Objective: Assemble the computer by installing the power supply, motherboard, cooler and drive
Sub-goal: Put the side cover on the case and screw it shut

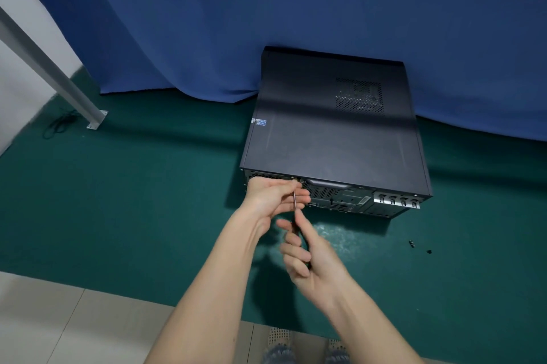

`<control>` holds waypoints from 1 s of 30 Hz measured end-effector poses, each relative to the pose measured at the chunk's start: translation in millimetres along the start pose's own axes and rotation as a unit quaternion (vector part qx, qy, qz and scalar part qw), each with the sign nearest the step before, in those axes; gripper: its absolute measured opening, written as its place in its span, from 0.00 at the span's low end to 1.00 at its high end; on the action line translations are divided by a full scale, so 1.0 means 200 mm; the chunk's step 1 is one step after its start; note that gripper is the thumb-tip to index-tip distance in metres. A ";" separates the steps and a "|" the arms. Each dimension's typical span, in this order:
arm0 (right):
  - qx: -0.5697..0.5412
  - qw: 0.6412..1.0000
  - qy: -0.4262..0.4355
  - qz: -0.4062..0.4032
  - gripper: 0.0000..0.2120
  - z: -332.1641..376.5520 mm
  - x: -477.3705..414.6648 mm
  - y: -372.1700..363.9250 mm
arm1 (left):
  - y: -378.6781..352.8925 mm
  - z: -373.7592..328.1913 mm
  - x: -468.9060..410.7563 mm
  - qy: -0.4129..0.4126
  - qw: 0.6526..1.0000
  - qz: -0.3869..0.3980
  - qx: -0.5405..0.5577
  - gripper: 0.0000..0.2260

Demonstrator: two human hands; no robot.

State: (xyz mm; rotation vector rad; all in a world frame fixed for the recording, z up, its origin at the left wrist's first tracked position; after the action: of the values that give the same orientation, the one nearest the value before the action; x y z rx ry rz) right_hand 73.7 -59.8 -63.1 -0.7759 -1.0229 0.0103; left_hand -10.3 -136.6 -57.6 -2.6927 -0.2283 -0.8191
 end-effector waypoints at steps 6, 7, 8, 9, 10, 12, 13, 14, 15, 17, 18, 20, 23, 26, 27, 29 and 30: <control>0.456 0.816 0.261 -0.241 0.12 0.21 0.05 0.10 | -0.01 -0.02 0.00 -0.040 0.998 -0.037 -0.025 0.07; 0.433 0.833 0.261 -0.225 0.13 0.20 0.05 0.12 | 0.00 -0.01 0.00 -0.036 0.999 -0.028 -0.016 0.07; 0.332 0.898 0.228 -0.177 0.13 0.17 0.03 0.13 | -0.01 0.01 0.00 -0.025 1.000 -0.008 -0.006 0.07; 0.203 0.960 0.161 -0.109 0.11 0.12 -0.01 0.12 | -0.02 0.02 0.01 -0.007 1.000 0.018 0.004 0.08; 0.106 0.989 0.089 -0.050 0.10 0.07 -0.02 0.10 | -0.03 0.03 0.02 0.009 0.999 0.041 0.009 0.09; 0.039 0.999 0.026 -0.001 0.13 0.03 0.00 0.06 | -0.03 0.02 0.02 0.009 0.999 0.049 -0.015 0.09; 0.086 0.995 0.035 -0.018 0.13 0.04 -0.01 0.07 | -0.03 0.01 0.02 0.000 0.998 0.039 -0.040 0.09; 0.186 0.978 0.069 -0.061 0.12 0.07 -0.02 0.11 | -0.03 0.00 0.01 -0.011 0.997 0.029 -0.064 0.09; 0.316 0.932 0.127 -0.126 0.11 0.12 -0.02 0.14 | -0.03 -0.01 0.01 -0.018 0.996 0.022 -0.079 0.09; 0.441 0.846 0.215 -0.211 0.11 0.18 0.02 0.13 | -0.04 -0.02 0.01 -0.022 0.997 0.018 -0.078 0.11; 0.423 0.855 0.217 -0.209 0.14 0.17 0.02 0.13 | -0.04 -0.01 0.01 -0.018 0.997 0.022 -0.068 0.11; 0.183 0.975 0.097 -0.084 0.14 0.06 -0.04 0.10 | -0.04 0.00 0.02 0.000 0.998 0.047 -0.041 0.11; -0.008 0.999 -0.028 0.023 0.11 -0.03 -0.02 0.00 | -0.02 -0.01 0.02 -0.010 0.997 0.047 -0.064 0.10; 0.277 0.945 0.112 -0.133 0.10 0.07 -0.02 0.10 | -0.02 -0.03 0.01 -0.039 0.993 0.018 -0.109 0.09; 0.393 0.879 0.184 -0.196 0.10 0.13 0.01 0.11 | -0.03 -0.03 0.01 -0.043 0.993 0.014 -0.107 0.09; 0.440 0.831 0.252 -0.230 0.12 0.16 0.04 0.10 | -0.03 -0.02 0.01 -0.044 0.995 0.011 -0.084 0.10; 0.362 0.885 0.225 -0.190 0.12 0.14 0.02 0.11 | -0.03 -0.01 0.01 -0.040 0.997 0.017 -0.064 0.10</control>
State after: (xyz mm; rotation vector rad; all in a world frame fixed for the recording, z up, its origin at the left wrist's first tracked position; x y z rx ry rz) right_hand 61.8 -26.4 -65.0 0.1210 -0.6289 -0.1144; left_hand -11.9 -132.6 -53.3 -2.8428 -0.1515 -0.7410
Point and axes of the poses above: each hand's wrist, its own x-axis away from the middle knuckle, its own y-axis out of the back of the hand, z = x × y, the point moved 8 cm from there along -x, towards the middle knuckle, and after that the axes turned 3 degrees about -y, right-handed, at the moved point
